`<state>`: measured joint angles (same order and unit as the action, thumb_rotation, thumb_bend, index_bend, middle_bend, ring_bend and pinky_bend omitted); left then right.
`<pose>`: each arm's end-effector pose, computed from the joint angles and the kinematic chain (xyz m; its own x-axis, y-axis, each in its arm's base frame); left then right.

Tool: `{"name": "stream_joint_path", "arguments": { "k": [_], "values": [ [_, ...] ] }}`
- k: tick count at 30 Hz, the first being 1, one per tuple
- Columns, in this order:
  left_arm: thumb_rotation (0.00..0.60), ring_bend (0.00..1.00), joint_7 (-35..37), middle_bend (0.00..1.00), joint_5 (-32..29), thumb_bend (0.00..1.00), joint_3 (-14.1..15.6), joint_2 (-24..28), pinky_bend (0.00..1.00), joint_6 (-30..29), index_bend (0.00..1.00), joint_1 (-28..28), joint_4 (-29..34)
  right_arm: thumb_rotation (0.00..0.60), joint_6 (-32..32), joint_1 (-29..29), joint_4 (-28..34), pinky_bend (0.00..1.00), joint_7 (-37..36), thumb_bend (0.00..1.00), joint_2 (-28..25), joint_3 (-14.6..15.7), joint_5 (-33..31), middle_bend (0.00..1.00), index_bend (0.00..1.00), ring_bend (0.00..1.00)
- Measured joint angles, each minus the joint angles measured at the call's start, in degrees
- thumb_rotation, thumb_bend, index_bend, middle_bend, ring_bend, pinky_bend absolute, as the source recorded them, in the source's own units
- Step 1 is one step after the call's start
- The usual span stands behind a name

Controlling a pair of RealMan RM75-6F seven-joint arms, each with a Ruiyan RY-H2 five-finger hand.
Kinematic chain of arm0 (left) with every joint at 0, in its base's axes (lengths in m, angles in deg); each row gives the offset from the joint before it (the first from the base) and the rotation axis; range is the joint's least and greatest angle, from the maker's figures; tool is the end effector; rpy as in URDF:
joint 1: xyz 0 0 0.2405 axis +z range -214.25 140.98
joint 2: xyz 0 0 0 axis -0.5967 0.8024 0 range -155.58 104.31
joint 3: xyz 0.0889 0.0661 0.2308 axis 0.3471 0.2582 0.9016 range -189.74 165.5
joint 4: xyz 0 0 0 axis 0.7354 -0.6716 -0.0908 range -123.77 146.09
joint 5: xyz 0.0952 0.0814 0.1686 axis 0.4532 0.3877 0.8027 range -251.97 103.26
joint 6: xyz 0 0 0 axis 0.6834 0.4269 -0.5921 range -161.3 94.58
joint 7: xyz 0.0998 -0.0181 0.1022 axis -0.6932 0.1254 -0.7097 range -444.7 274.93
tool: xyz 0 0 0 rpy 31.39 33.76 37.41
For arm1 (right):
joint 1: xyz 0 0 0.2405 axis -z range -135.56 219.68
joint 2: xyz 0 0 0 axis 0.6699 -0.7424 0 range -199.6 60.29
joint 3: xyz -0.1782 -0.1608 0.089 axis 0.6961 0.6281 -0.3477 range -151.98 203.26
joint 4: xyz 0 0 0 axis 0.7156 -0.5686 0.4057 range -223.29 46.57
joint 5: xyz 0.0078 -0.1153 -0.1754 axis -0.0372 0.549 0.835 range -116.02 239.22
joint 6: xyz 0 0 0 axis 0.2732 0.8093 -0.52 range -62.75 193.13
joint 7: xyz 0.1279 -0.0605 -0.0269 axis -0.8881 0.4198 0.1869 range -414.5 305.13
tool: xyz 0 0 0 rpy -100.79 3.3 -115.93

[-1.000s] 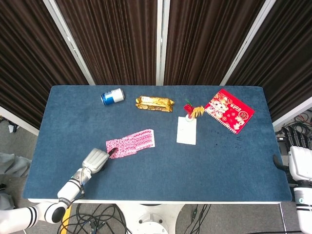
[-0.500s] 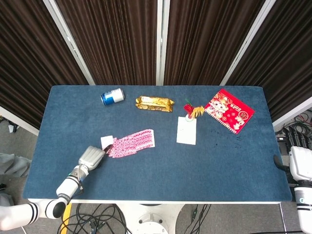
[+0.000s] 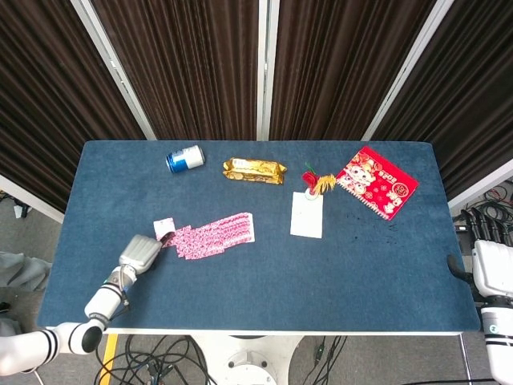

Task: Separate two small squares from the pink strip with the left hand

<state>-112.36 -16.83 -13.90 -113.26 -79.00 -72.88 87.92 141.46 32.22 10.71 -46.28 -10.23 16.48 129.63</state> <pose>-0.2599 0.3093 -0.0304 0.6267 0.4729 0.6194 0.7749 -0.2945 -0.5592 -0.3127 -0.2245 0.1832 0.4263 -0.0445 0.9035 -0.8854 0.1841 0.4268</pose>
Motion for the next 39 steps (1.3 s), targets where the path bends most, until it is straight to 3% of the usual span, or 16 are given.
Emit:
{"name": "stream_joint_path", "arguments": {
  "k": [25,30,39],
  "values": [
    [0.6,0.91,0.2,0.93,-8.1,0.82,-0.1,4.4,0.9,0.2,0.07,-0.6,-1.2,0.6,0.7,-0.2,1.6,0.0,1.6,0.27,-0.1,0.2,0.9,0.0,0.0,0.0],
    [0.6,0.91,0.0,0.93,-6.2,0.82,0.2,5.3,0.9,-1.5,0.07,-0.5,2.9,0.6,0.4,-0.4,1.5,0.0,1.6,0.27,0.1,0.2,0.7,0.0,0.0,0.0],
    [0.6,0.91,1.2,0.93,5.1,0.82,1.8,4.8,0.9,-6.4,0.07,0.3,8.9,0.6,0.0,-0.4,0.7,0.0,1.0,0.27,0.6,0.3,0.5,0.0,0.0,0.0]
  ]
}}
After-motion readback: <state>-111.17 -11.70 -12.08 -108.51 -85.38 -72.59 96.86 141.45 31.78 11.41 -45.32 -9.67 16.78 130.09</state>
